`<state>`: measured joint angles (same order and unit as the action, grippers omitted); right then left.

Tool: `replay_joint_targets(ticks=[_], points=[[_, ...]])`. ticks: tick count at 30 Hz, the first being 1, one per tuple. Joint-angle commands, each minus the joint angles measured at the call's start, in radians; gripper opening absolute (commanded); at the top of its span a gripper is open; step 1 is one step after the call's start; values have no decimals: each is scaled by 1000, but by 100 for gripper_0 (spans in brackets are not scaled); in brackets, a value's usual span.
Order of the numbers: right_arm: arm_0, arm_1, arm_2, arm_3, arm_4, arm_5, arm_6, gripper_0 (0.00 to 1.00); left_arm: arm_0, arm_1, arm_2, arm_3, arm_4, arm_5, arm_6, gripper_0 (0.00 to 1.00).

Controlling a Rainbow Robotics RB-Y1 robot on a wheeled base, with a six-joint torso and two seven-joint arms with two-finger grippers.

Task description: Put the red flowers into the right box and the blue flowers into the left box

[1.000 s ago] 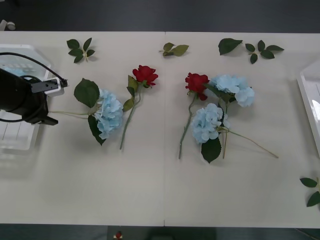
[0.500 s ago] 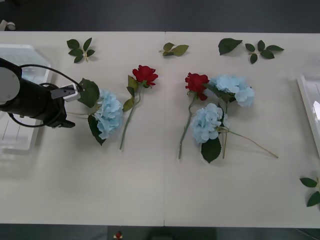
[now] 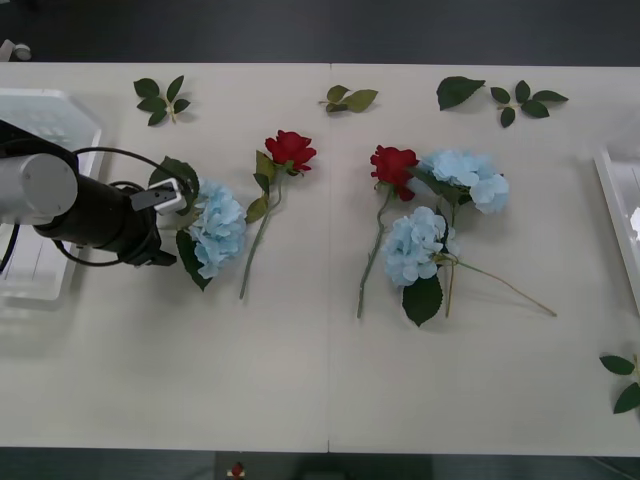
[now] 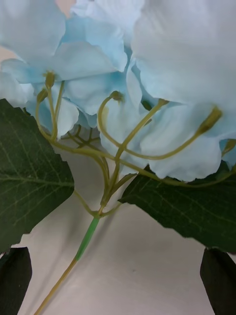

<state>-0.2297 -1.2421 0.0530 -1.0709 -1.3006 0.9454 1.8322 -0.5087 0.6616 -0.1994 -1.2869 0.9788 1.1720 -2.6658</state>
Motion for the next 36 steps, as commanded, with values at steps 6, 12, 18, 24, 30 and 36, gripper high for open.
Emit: replay_joint_targets(ticks=[6,12,18,24,30,36], points=[[-23,-8,-7,3,3,-7,12,100,-37,-40,9,-3,-68,-35,-31,100],[-22,-8,-9,3,-2,-7,10,100,-37,-57,8,4,-88,-46,-25,100],[-22,-10,-9,3,-26,-7,18,100,-37,-68,9,27,-94,-52,-26,100],[-22,-19,-13,-9,-178,4,38,100,-37,-77,8,44,-97,-63,-28,95],[-3,-19,-65,-118,-241,67,65,100,-37,-79,8,44,-95,-71,-28,25],[84,7,-144,-363,-241,75,93,100,-37,-82,8,44,-91,-78,-28,13]])
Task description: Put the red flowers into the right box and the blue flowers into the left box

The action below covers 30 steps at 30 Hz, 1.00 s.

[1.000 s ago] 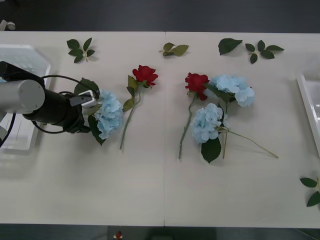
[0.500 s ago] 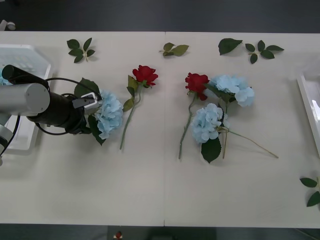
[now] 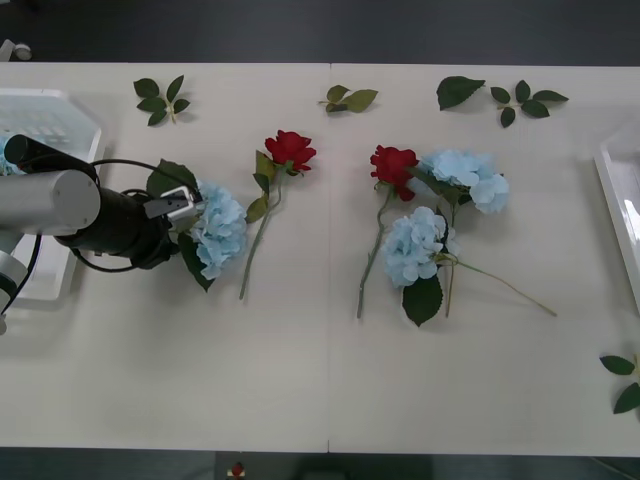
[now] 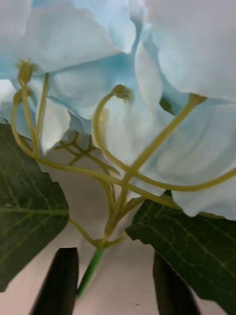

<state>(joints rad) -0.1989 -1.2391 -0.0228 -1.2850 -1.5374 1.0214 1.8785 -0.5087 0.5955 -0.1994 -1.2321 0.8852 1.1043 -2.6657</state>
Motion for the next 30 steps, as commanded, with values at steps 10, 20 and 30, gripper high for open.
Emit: replay_joint_targets(ticks=[10,20,30], points=[[158,75,-147,-428,-61,-3,310,100,-37,-16,8,-10,26,-14,-28,0],[199,153,-143,-626,-109,94,642,100,-37,29,161,-53,307,120,-40,0],[187,182,-5,-669,-26,109,786,100,-36,139,330,-110,659,173,-23,0]])
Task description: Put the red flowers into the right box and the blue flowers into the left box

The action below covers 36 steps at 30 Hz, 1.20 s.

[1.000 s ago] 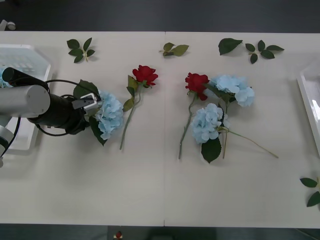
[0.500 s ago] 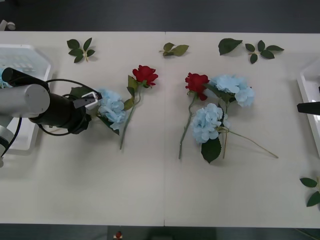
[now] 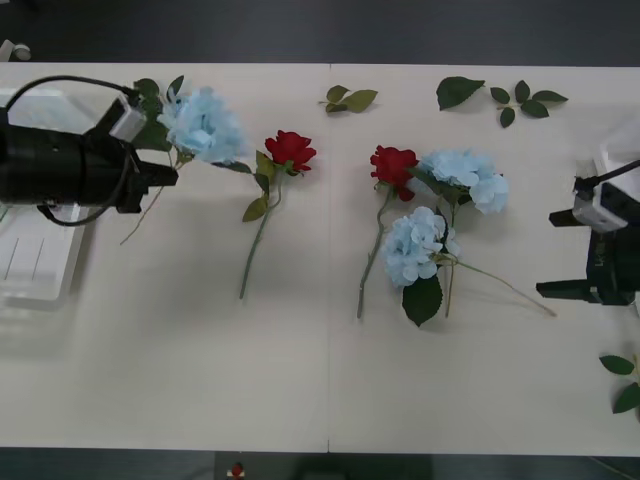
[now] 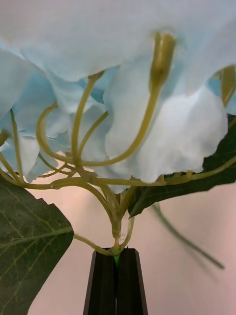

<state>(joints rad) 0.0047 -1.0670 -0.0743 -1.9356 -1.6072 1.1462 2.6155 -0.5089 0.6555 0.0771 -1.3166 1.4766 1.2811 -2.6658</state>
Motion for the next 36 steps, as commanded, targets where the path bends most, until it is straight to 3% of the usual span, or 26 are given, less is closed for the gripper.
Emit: replay_joint_targets(ticks=[1,9,16,24,31,36], points=[[-25,24,65,-19,75,-20,46,100,-36,101,76,-27,87,-3,-19,0],[-114,131,142,80,179,-29,35,100,23,262,239,-26,103,-26,41,0],[-264,231,151,280,194,29,-69,100,227,401,366,-26,114,-92,90,0],[-365,300,162,394,293,69,-399,100,402,421,402,-26,80,-220,76,0],[-404,340,168,394,395,150,-726,100,379,417,313,0,-16,-295,87,0],[-416,377,174,392,454,152,-899,100,302,408,230,96,-48,-328,78,0]])
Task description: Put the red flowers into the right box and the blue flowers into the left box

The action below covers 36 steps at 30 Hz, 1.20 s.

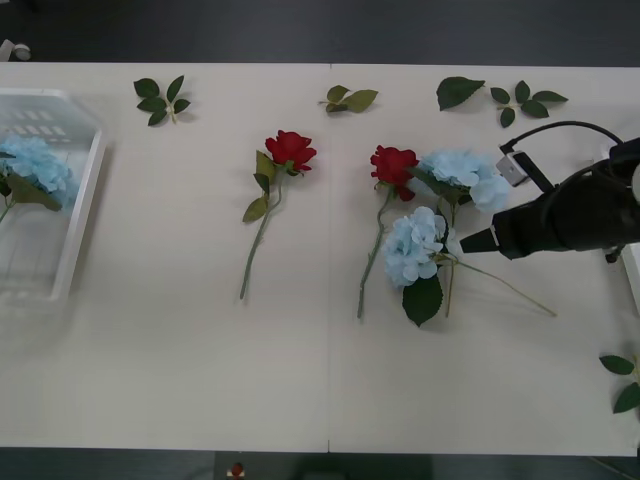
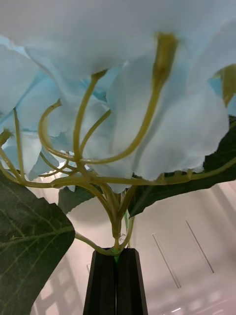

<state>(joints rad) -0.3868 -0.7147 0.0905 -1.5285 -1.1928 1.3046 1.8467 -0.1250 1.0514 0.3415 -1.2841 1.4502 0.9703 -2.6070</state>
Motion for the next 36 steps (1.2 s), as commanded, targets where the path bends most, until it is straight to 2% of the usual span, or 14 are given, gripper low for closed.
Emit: replay_joint_targets(ticks=[1,7,13,19,20,23,24,25,28,32,36], points=[[-26,27,9,-15,50,-8,-150,100,-91,12,-41,72,-25,-19,19,0],[-53,70,12,-13,186,-13,-336,100,-159,9,-107,157,-48,-45,16,0],[-72,104,44,-15,302,-30,-439,100,-160,9,-162,178,-48,-117,16,0],[-93,126,98,-13,389,-36,-532,100,-159,-5,-173,183,-45,-128,16,0],[-95,132,104,-13,403,-38,-551,100,-159,-5,-173,183,-47,-130,16,5],[-99,149,112,-15,441,-44,-592,100,-157,-5,-173,183,-47,-128,15,32],[-99,153,112,-13,447,-44,-598,100,-159,-5,-173,183,-45,-128,15,36],[-98,159,114,-13,461,-45,-612,100,-159,-5,-173,183,-45,-125,15,45],[-99,172,114,-13,493,-48,-621,100,-159,-4,-171,183,-31,-94,15,61],[-99,184,114,-9,516,-53,-633,100,-159,-4,-118,172,1,31,10,73],[-109,189,114,19,522,-67,-640,100,-159,-4,-35,109,4,188,15,76]])
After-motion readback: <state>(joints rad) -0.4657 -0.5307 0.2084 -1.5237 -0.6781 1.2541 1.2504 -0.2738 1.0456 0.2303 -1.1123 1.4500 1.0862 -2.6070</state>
